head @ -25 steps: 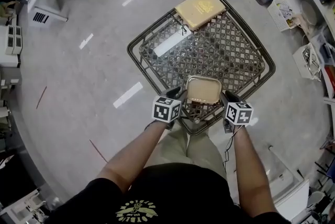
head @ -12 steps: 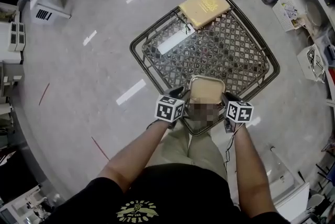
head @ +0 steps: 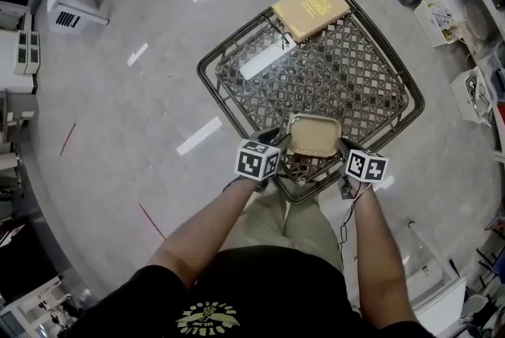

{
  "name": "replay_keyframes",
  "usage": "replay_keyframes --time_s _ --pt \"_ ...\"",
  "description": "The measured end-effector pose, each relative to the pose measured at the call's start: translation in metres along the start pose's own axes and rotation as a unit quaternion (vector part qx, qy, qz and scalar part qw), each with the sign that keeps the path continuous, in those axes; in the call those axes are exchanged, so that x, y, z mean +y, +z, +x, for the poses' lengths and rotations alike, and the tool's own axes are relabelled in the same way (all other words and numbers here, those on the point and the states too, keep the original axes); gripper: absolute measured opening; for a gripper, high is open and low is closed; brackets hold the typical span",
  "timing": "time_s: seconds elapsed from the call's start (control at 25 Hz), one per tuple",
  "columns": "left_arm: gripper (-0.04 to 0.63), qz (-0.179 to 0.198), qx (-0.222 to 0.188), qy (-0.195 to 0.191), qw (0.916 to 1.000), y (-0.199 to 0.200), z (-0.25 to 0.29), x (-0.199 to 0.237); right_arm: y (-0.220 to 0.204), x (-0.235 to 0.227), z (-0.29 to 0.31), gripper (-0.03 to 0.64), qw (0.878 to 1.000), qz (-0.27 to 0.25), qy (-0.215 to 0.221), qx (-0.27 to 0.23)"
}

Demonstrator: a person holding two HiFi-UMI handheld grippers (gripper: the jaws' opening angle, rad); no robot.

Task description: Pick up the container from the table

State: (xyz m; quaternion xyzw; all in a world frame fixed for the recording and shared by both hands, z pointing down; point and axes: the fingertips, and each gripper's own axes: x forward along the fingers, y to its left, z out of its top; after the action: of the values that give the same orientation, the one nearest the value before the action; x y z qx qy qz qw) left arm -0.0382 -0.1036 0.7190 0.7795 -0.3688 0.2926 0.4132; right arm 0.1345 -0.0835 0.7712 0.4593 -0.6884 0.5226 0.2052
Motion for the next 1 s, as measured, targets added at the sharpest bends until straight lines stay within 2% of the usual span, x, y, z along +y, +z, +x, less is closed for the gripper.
replay_keyframes --time_s 0.56,0.84,0.92,1.0 --pt "0.137 -0.008 0.014 -0.012 0.9998 -0.005 0.015 -0.007 0.001 -0.003 0.000 0.040 1.000 -0.009 -0.001 -0.003" --pt "0.135 -0.033 0.017 -0.022 0.9991 -0.008 0.021 -0.007 0.001 -0.006 -0.001 0.040 1.000 -0.019 -0.003 0.001" --pt "0.119 -0.043 0.026 -0.022 0.9985 -0.010 0.023 -0.006 0.001 -0.006 -0.001 0.040 1.000 -0.019 -0.001 -0.001" --pt "0.067 -0.048 0.031 -0.018 0.9982 -0.010 0.022 -0.005 0.002 -0.006 -0.001 0.040 1.000 -0.019 -0.001 -0.001"
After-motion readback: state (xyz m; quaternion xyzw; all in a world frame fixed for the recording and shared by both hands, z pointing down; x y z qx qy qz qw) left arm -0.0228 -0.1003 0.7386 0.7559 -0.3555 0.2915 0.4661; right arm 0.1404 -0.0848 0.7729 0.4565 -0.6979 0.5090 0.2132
